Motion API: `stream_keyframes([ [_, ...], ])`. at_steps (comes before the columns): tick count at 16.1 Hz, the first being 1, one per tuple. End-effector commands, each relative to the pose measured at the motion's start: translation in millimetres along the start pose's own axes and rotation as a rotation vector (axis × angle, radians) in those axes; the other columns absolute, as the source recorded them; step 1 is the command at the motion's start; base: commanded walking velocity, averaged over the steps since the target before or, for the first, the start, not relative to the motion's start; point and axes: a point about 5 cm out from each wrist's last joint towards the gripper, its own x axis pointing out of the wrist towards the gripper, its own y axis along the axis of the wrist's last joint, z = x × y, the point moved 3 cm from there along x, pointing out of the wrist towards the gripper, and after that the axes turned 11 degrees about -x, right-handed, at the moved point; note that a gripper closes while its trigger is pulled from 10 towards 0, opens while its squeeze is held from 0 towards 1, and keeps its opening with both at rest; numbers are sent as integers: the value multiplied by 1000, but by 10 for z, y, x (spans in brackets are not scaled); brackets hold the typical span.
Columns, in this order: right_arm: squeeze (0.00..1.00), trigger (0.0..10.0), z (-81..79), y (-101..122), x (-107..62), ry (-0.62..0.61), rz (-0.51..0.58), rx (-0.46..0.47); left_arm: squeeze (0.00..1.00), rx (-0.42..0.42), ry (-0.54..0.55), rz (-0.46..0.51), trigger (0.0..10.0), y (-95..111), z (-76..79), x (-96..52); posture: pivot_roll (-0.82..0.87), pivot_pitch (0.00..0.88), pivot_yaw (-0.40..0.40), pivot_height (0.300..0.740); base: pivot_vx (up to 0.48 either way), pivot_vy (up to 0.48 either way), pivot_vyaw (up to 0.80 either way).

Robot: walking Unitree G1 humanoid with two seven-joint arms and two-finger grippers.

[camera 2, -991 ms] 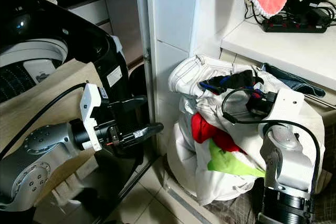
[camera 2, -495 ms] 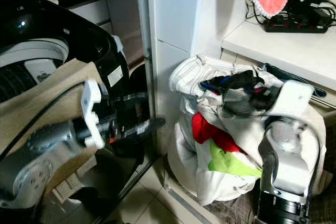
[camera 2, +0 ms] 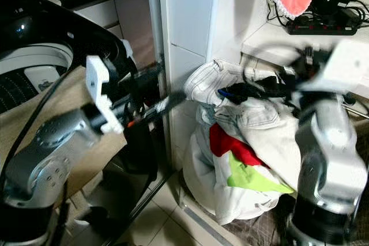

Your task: Clothes washing

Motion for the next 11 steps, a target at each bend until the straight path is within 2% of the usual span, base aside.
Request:
stream_keyframes([
  [1,0,0,-63,173,24,75,44,86,1000,7,10,24,10000,50,-24,49,-72,0,41,740,0,0,0],
  [2,0,0,-127,314,64,164,74,143,1000,4,-9,55,10000,110,3,96,-75,0,39,740,0,0,0],
  [3,0,0,-210,389,78,263,70,209,1000,3,-30,69,10000,142,36,135,-77,0,35,740,0,0,0],
  [4,0,0,-255,408,80,312,60,239,1000,1,-40,72,10000,148,53,156,-79,0,29,740,0,0,0],
  [5,0,0,-377,441,77,419,43,299,1000,3,-58,72,10000,151,79,200,-80,0,23,740,0,0,0],
  [6,0,0,-577,487,80,563,17,410,1000,3,-73,73,10000,141,89,278,-78,0,9,740,0,0,0],
  [9,0,0,-779,562,98,678,6,538,1000,22,-72,70,10000,129,95,398,-67,0,-12,740,0,0,0],
  [11,0,0,-891,570,78,750,-25,575,1000,72,-26,89,10000,149,66,474,-57,0,-34,740,0,0,0],
])
